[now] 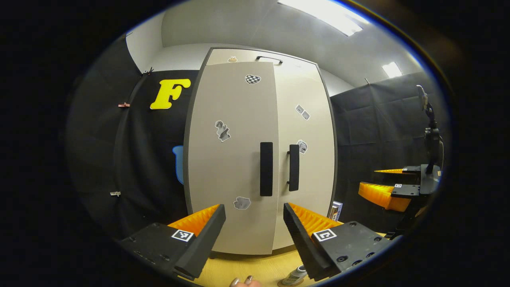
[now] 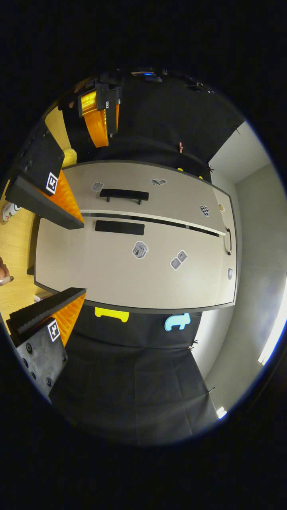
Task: Grasp the bottle in the cabinet with the left hand and place it on the coaster, then close the right door with the right hand and the left door with the left hand.
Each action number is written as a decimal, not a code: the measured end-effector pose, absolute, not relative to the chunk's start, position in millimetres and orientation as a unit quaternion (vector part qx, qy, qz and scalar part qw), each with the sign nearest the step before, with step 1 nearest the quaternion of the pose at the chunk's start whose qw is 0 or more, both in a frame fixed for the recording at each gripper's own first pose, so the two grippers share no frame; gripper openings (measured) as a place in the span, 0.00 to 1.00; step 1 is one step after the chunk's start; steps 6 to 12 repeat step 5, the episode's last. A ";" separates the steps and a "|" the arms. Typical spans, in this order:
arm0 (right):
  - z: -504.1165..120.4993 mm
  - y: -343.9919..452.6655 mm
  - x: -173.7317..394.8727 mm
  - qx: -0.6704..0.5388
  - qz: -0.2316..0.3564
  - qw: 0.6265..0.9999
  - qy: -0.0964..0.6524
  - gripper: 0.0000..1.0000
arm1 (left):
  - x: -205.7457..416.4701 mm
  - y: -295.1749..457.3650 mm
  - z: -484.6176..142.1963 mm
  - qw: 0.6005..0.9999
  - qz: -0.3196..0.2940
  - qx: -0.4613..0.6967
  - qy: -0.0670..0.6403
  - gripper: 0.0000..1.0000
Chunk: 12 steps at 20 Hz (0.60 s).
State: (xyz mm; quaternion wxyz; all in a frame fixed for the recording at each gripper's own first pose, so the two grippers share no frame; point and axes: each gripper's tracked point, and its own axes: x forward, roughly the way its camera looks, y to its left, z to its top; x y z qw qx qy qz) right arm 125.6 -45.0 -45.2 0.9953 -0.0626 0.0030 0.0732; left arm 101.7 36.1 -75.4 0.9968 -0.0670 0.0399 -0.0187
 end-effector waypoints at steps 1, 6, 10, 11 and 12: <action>-45.3 -44.6 125.5 -0.063 0.074 0.995 0.003 0.98 | 101.3 35.6 -74.7 0.997 -0.018 -0.067 0.039 0.93; -45.7 -44.8 126.5 -0.065 0.070 0.995 0.006 0.98 | 101.7 34.9 -73.5 0.997 -0.020 -0.063 0.036 0.93; -45.7 -44.8 126.5 -0.065 0.070 0.995 0.006 0.98 | 101.7 34.9 -73.5 0.997 -0.020 -0.063 0.036 0.93; -45.7 -44.8 126.5 -0.065 0.070 0.995 0.006 0.98 | 101.7 34.9 -73.5 0.997 -0.020 -0.063 0.036 0.93; -45.7 -44.8 126.5 -0.065 0.070 0.995 0.006 0.98 | 101.7 34.9 -73.5 0.997 -0.020 -0.063 0.036 0.93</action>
